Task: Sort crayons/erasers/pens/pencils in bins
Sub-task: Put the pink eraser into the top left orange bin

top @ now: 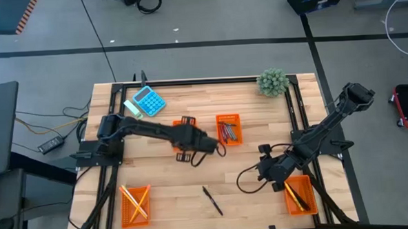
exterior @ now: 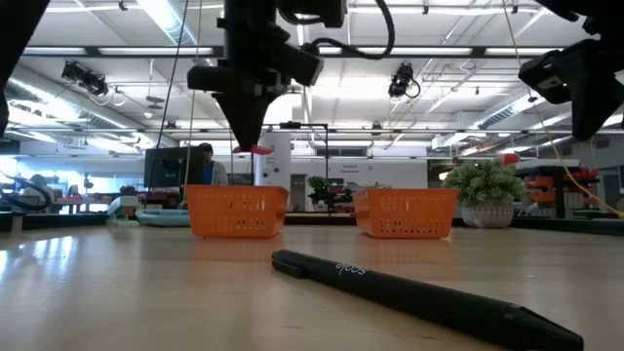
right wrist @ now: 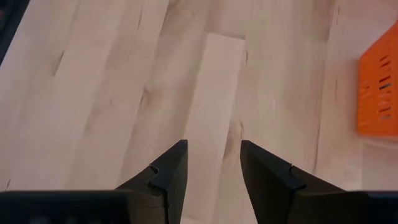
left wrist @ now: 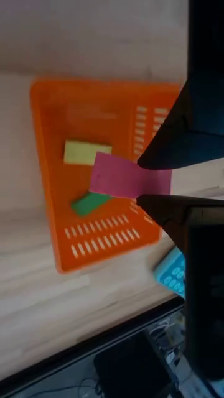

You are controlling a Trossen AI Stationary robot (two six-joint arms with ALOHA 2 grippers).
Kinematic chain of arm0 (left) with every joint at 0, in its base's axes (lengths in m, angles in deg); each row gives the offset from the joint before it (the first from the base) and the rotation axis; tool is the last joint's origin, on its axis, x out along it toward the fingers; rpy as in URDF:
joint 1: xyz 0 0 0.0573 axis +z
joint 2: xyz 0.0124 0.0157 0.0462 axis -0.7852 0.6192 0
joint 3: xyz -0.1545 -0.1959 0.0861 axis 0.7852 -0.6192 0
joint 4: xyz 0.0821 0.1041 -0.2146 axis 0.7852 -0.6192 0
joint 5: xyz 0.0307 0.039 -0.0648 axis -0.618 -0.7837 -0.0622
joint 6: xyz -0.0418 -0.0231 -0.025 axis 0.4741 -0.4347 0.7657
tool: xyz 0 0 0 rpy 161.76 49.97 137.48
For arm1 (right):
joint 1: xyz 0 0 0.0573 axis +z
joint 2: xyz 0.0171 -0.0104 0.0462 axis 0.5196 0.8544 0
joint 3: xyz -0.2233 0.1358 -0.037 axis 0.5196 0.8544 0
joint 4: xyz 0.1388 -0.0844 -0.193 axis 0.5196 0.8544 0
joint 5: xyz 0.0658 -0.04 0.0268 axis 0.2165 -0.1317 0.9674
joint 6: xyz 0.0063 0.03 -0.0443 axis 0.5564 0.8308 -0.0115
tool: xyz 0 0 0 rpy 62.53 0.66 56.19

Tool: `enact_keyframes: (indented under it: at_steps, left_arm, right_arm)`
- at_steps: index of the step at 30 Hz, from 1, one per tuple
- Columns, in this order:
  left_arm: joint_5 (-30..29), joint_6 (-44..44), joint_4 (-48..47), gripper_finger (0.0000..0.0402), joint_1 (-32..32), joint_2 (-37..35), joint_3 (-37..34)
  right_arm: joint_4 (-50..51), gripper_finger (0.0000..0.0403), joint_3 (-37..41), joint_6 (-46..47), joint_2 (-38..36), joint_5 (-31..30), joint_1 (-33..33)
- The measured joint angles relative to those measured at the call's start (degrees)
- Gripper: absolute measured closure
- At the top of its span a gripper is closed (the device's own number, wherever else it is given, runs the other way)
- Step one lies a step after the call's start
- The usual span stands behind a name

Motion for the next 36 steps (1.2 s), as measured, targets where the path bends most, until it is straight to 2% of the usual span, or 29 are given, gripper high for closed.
enact_keyframes:
  at_steps: [7, 11, 16, 24, 36]
  left_arm:
    - [1.41, -1.97, 5.13, 0.0321, 5.79, -0.27, -0.62]
    - [4.22, -2.69, 9.50, 0.0321, 8.41, -0.27, -4.78]
    - [4.67, -2.36, 11.12, 0.0325, 10.56, -0.25, -10.24]
    - [4.60, -1.86, 21.52, 0.0320, 11.07, -0.26, -14.51]
    - [5.55, -1.18, 22.21, 0.0302, 11.13, -0.27, -16.09]
  right_arm:
    - [0.29, 0.0249, 0.00, -0.04, 0.00, 0.00, 0.79]
    - [0.68, 0.0249, 0.00, 0.00, 0.00, 0.00, 0.78]
    - [2.17, 0.0249, 0.00, -1.24, 0.00, 0.00, 0.78]
    - [2.54, 0.0249, 0.00, -3.38, 0.00, -0.02, 0.74]
    - [2.66, 0.0249, 0.00, -5.57, 0.00, -0.75, 0.74]
